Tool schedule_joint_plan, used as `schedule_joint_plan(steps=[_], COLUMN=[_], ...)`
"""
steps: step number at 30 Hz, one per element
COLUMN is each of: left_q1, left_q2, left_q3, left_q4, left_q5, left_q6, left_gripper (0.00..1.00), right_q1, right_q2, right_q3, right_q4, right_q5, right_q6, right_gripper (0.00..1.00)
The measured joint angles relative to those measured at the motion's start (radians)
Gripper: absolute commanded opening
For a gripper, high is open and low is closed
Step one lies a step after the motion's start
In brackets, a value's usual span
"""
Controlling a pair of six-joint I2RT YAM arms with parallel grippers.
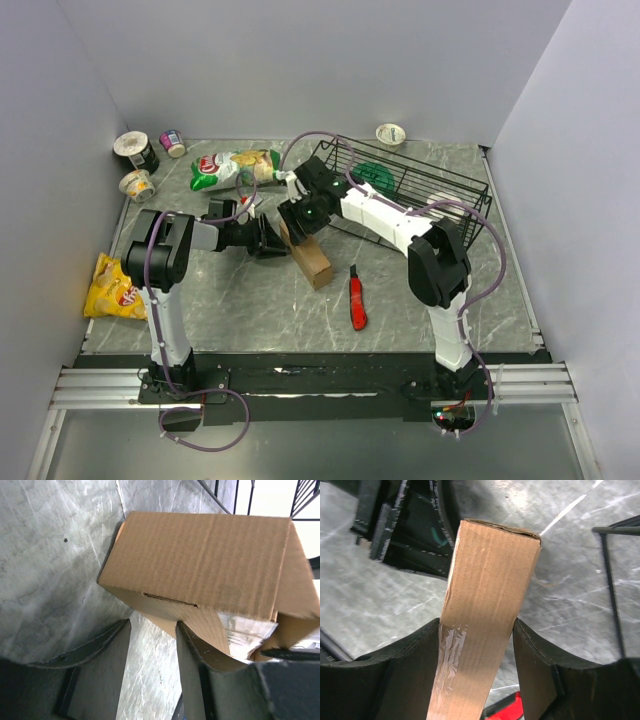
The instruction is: Unpack the express box
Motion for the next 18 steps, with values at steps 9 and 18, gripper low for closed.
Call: schedule_joint_plan(steps=[9,18], left_q1=[0.004,0.002], left_q2=[0.014,0.016], left_q3=[0.002,0.02], left_q4=[-0.01,-0.021], left_q5=[0.032,0.02], left_q6=[0.0,0.005], left_gripper=[0.49,0.52], right_q1=[-0.052,-0.058], right_q2=[-0.031,-0.043], right_q3=[-0.045,-0.102], right_q4=[0.038,0.049], right_q5=[-0.243,-0.581], right_q6=[0.064,0.137], right_gripper=[0.66,0.66])
